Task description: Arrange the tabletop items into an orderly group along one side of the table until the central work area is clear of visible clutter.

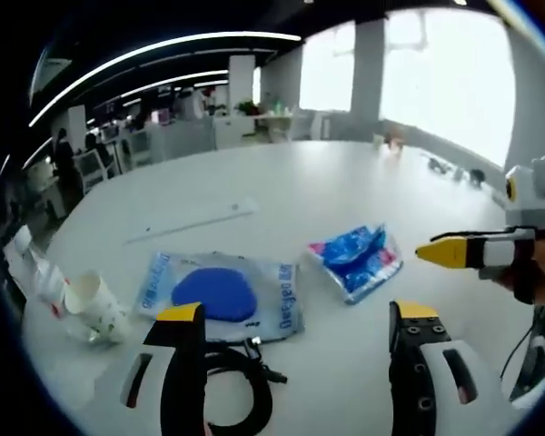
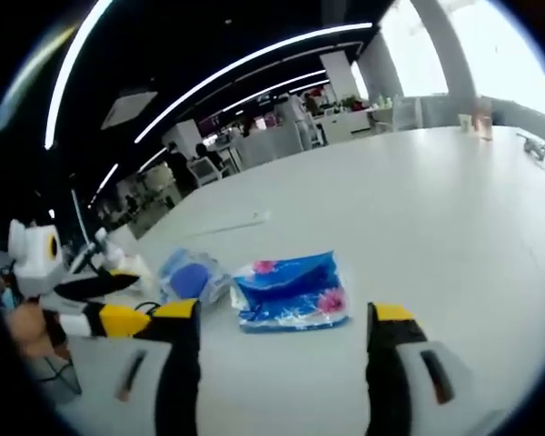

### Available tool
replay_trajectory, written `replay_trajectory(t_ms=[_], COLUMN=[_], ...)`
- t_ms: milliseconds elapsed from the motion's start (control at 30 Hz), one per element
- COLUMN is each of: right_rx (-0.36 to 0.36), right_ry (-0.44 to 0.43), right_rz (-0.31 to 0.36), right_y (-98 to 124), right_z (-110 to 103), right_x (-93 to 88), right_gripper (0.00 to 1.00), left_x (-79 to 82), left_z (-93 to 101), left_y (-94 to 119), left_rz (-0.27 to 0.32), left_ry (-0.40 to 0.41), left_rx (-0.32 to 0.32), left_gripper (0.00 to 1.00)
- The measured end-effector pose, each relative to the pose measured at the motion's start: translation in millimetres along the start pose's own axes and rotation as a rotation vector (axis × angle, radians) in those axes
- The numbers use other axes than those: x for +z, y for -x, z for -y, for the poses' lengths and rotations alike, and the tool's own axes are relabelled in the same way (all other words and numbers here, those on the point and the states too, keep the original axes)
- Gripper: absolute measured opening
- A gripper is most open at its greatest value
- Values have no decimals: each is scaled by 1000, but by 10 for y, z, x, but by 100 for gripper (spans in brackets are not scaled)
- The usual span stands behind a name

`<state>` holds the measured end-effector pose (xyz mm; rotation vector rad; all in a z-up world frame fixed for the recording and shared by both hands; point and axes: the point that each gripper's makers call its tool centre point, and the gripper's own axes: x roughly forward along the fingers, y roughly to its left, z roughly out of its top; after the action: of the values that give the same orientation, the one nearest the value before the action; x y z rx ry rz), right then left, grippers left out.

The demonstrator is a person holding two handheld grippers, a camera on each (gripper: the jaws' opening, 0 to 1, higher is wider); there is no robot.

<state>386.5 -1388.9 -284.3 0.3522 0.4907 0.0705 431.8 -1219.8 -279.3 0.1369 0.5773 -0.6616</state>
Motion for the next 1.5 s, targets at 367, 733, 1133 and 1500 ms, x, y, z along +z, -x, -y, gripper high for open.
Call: replay_trajectory(t_ms=[367,733,1133,1500], right_rx=[-4,-14,-25,-12], right_ry=[35,41,69,88], right_rz=[-4,-5,-16,-39], right_y=[193,404,459,409], right_z=[-355,-711,-959,-1138], right_x=[11,-108,-205,-292], right_gripper=[72,71,68,66], left_x=[-48,-268,-464,-516], left_z=[-300,-725,-1026,-1069], left_y=[601,1054,1302,1390], left_rz=[22,16,23,43], left_ry=[19,18,52,77], left_rx=[7,18,21,5], left_gripper=[81,81,82,82])
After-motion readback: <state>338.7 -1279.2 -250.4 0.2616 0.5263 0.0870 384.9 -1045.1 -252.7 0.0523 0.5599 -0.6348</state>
